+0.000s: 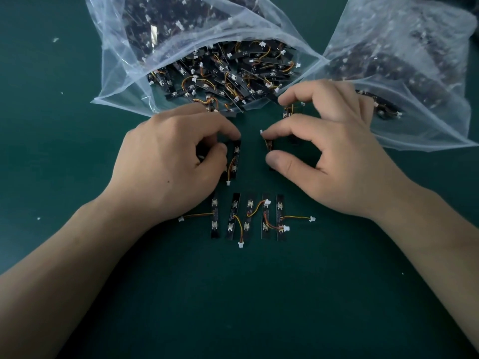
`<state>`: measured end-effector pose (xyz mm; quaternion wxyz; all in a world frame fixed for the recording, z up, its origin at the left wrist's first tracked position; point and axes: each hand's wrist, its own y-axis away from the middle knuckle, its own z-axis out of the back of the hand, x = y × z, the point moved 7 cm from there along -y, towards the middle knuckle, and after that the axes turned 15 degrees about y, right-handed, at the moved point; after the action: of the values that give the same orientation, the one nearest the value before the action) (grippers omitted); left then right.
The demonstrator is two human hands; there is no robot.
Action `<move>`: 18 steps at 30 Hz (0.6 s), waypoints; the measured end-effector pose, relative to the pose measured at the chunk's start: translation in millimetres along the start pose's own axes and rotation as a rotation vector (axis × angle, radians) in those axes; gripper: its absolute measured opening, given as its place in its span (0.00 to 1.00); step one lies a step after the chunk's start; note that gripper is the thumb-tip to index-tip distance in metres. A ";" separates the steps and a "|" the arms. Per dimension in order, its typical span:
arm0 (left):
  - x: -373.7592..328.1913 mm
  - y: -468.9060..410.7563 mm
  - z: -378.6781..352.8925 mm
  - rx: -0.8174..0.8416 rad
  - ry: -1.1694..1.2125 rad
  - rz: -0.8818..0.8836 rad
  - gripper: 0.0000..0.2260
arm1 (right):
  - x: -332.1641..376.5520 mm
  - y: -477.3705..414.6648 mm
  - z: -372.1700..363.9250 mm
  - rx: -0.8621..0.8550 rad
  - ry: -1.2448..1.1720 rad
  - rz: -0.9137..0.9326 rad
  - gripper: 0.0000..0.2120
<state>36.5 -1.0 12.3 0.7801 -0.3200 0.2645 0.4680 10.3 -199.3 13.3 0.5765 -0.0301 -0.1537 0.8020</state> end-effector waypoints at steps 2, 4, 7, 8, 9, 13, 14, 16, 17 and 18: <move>0.7 -0.1 0.3 0.005 0.005 0.005 0.14 | -1.1 0.1 1.3 -0.008 -0.013 -0.011 0.14; 2.7 -0.6 0.9 0.005 0.013 0.020 0.15 | -0.7 -0.1 2.0 -0.010 -0.023 -0.015 0.12; 4.2 -0.9 1.1 0.010 0.023 0.027 0.16 | 2.5 0.1 2.2 -0.006 -0.027 0.009 0.09; 4.3 -1.0 1.2 0.010 0.025 0.026 0.16 | 3.4 0.2 2.2 -0.008 -0.028 0.016 0.09; 4.3 -1.0 1.3 0.009 0.031 0.026 0.16 | 3.7 0.2 2.6 -0.010 -0.029 0.021 0.09; 5.7 -1.7 1.7 0.000 0.062 0.041 0.15 | 4.1 0.5 1.3 -0.013 -0.030 0.041 0.11; 5.9 -1.8 1.8 -0.002 0.067 0.043 0.15 | 4.5 0.5 0.6 -0.010 -0.030 0.049 0.11; 6.2 -1.8 2.1 -0.005 0.068 0.047 0.15 | 5.1 0.5 -0.6 -0.002 -0.028 0.062 0.12; 6.2 -1.7 2.1 -0.004 0.065 0.048 0.15 | 5.1 0.3 -0.7 0.001 -0.028 0.066 0.12; 6.1 -1.7 1.8 0.000 0.062 0.049 0.15 | 5.3 0.3 -1.1 0.003 -0.028 0.068 0.12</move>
<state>40.8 3.1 9.6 0.7600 -0.3277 0.2964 0.4767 8.5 -194.2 12.9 0.5466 -0.0234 -0.1593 0.8217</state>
